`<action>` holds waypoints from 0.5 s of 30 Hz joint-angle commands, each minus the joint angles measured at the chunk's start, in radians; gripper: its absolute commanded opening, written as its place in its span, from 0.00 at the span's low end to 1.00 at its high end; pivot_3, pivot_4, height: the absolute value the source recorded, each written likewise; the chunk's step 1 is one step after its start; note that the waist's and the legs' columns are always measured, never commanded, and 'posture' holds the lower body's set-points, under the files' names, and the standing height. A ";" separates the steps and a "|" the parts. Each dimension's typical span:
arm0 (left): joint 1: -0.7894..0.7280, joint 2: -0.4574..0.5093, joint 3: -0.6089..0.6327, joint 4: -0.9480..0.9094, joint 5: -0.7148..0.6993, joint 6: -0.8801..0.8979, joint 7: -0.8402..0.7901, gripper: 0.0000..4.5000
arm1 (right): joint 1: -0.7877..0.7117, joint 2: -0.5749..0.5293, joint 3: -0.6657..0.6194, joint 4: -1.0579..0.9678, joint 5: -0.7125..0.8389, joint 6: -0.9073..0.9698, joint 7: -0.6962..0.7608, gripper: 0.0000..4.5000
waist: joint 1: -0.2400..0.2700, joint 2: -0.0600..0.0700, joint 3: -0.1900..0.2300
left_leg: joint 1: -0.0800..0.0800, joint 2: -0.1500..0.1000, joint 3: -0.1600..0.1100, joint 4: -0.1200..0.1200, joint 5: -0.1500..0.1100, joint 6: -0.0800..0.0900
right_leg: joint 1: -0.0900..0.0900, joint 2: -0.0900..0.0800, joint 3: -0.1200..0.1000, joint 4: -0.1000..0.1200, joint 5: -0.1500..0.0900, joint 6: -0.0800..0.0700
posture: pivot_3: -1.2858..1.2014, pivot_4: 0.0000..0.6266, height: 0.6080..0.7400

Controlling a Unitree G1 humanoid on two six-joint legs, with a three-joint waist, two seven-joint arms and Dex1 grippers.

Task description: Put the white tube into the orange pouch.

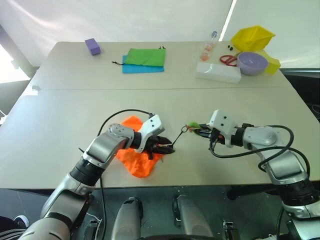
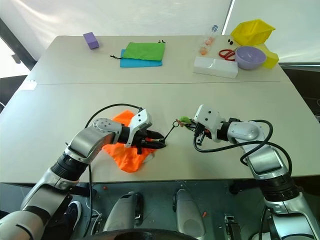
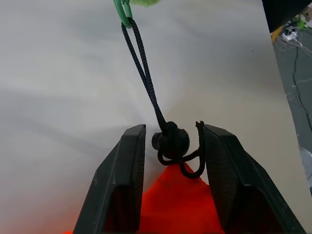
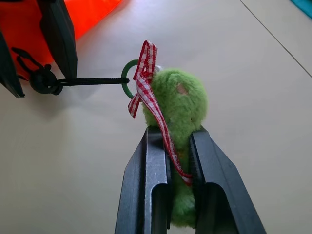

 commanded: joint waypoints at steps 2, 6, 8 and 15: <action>0.004 0.003 -0.038 -0.010 0.017 0.030 0.004 0.42 | -0.014 0.002 -0.009 -0.036 0.000 -0.011 -0.004 0.00 | 0.000 0.000 0.000 | 0.000 0.000 0.000 0.000 0.000 0.000 | 0.000 0.000 0.000 0.000 0.000 0.000 | 0.52 0.24 1.00; -0.010 -0.001 -0.045 0.004 0.023 0.025 -0.007 0.37 | -0.018 0.003 -0.007 -0.034 -0.001 -0.012 -0.004 0.00 | 0.000 0.000 0.000 | 0.000 0.000 0.000 0.000 0.000 0.000 | 0.000 0.000 0.000 0.000 0.000 0.000 | 0.52 0.24 1.00; -0.012 -0.002 -0.043 0.006 0.030 0.014 -0.005 0.22 | -0.019 0.003 -0.006 -0.034 -0.002 -0.012 -0.005 0.00 | 0.000 0.000 0.000 | 0.000 0.000 0.000 0.000 0.000 0.000 | 0.000 0.000 0.000 0.000 0.000 0.000 | 0.52 0.24 1.00; -0.017 -0.001 -0.023 0.009 0.012 0.019 -0.023 0.03 | -0.016 0.000 -0.010 -0.033 -0.003 -0.013 -0.005 0.00 | 0.000 0.000 0.000 | 0.000 0.000 0.000 0.000 0.000 0.000 | 0.000 0.000 0.000 0.000 0.000 0.000 | 0.52 0.24 1.00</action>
